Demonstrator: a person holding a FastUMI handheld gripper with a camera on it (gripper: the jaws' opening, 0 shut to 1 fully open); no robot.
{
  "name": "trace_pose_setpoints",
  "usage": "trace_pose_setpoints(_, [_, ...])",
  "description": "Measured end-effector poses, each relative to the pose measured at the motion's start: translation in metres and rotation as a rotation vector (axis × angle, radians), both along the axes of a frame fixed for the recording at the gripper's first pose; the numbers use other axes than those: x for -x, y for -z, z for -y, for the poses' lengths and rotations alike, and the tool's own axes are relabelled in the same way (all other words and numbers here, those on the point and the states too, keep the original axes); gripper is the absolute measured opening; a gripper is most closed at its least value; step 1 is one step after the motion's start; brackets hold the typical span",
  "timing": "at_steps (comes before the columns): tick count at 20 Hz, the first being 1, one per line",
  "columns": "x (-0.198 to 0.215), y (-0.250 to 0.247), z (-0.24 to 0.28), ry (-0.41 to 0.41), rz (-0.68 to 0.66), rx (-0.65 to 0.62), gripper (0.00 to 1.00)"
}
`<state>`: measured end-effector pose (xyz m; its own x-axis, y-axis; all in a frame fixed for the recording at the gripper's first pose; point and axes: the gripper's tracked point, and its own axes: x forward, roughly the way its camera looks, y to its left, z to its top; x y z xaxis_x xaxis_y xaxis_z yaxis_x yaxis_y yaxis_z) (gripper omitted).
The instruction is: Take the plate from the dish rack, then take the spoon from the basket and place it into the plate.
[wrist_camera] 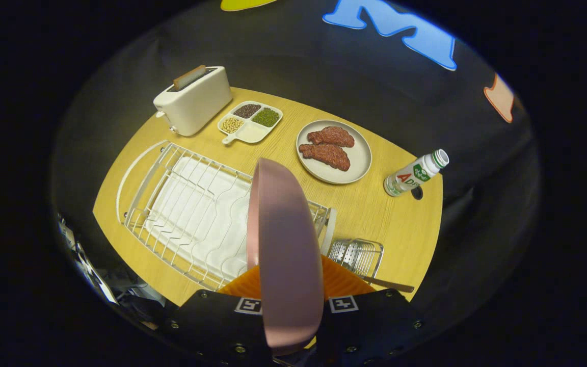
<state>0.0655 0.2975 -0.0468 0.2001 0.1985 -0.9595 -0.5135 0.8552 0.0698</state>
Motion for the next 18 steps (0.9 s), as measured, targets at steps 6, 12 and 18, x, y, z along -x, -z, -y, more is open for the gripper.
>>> trace_pose_setpoints(6, [0.058, -0.008, 0.042, 0.081, -0.101, -0.203, 0.31])
trace_pose_setpoints(12, [0.118, -0.011, 0.069, 0.162, -0.17, -0.405, 0.31])
trace_pose_setpoints(18, [0.188, 0.03, 0.096, 0.252, -0.252, -0.498, 0.31])
